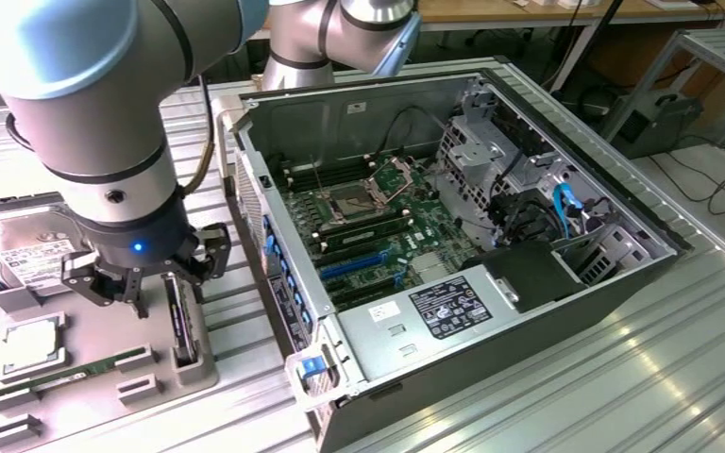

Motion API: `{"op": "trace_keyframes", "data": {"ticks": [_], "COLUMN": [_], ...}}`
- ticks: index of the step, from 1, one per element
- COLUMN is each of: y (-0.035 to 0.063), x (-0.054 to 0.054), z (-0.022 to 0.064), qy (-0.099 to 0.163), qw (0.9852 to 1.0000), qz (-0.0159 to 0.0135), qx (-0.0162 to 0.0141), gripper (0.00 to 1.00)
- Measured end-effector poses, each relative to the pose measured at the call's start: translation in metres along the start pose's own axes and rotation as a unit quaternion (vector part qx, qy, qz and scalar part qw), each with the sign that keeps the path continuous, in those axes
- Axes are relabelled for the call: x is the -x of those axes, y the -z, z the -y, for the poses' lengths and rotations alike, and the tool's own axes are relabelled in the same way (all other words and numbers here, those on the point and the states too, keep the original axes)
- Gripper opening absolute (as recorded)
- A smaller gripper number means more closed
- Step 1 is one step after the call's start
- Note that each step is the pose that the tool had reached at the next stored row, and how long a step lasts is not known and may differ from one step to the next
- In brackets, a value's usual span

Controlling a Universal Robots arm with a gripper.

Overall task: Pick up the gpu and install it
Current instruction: 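Pick up the gpu and move the gpu toward the slot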

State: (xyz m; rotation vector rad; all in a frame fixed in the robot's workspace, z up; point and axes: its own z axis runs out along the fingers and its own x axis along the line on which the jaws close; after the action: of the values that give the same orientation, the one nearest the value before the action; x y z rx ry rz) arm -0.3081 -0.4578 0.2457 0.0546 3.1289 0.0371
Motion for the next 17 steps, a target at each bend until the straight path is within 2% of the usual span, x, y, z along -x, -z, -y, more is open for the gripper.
{"op": "trace_keyframes", "data": {"ticks": [5, 8, 13, 14, 15, 16, 17], "y": [-0.0095, -0.0158, -0.0180, -0.0182, -0.0184, -0.0183, -0.0183], "x": [0.001, 0.004, 0.004, 0.004, 0.005, 0.005, 0.005], "z": [0.0002, 0.0000, -0.0001, -0.0001, -0.0001, -0.0001, -0.0001], "qy": [-0.004, -0.004, -0.004, -0.004, -0.004, -0.004, -0.005], "qw": [1.0000, 1.0000, 1.0000, 1.0000, 1.0000, 1.0000, 1.0000], "qz": [-0.0024, -0.0064, -0.0070, -0.0069, -0.0068, -0.0068, -0.0068], "qx": [-0.0001, -0.0003, -0.0004, -0.0003, -0.0002, -0.0002, -0.0003], "gripper": [0.60, 0.60, 0.60, 0.59, 0.52, 0.52, 0.45]}}
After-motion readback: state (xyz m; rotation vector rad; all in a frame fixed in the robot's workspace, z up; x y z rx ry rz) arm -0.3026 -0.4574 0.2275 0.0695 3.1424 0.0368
